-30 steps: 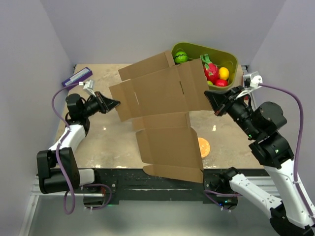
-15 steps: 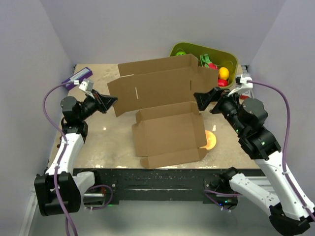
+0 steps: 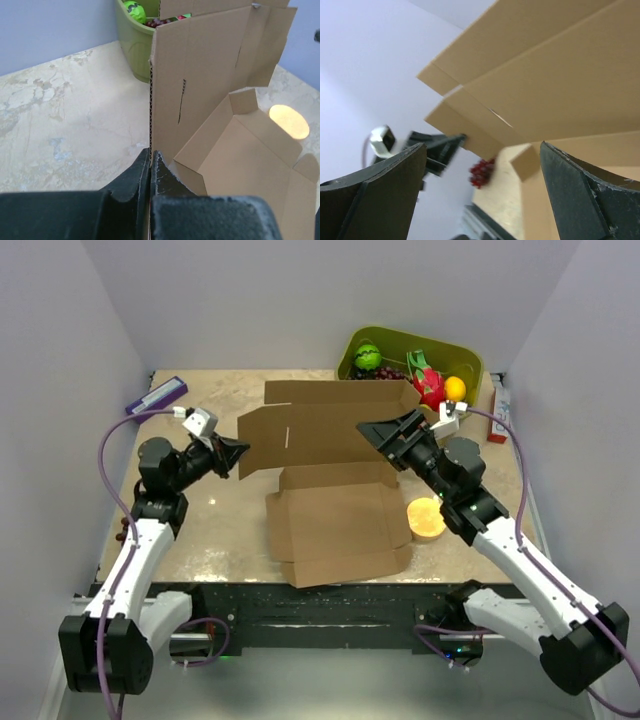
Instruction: Fold the paper box
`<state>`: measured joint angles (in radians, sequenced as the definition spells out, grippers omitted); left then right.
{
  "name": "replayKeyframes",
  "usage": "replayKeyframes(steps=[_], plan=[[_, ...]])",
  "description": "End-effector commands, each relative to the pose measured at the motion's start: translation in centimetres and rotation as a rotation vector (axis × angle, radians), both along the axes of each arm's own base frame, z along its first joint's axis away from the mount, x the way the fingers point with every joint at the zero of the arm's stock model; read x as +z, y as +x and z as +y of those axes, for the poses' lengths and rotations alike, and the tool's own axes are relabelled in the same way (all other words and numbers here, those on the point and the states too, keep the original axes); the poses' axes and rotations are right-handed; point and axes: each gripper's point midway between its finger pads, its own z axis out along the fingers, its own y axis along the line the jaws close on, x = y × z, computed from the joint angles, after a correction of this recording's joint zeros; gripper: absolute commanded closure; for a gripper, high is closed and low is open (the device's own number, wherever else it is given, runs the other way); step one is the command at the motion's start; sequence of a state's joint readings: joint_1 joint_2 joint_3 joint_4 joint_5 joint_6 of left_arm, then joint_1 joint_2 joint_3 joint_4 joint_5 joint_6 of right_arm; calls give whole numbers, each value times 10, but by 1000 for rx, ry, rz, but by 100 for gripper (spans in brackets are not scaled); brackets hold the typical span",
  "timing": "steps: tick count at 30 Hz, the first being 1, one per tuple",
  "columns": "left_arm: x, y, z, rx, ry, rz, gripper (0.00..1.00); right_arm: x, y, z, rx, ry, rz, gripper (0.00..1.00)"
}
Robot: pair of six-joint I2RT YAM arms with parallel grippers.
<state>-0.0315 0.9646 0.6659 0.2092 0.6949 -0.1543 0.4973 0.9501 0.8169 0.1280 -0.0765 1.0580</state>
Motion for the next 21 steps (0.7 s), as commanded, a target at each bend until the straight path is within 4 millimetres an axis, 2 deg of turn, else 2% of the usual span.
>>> replayKeyframes(steps=[1,9,16,21], plan=[[28,-5,-9,-42,84,-153,100,57,7,6,8,283,-40,1],[24,-16,-18,-83,154,-202,100,26,35,14,-32,494,151,1],[31,-29,-22,-90,189,-284,100,7,43,12,-73,590,266,1],[31,-34,-23,-95,212,-324,100,-12,46,1,-152,643,327,1]])
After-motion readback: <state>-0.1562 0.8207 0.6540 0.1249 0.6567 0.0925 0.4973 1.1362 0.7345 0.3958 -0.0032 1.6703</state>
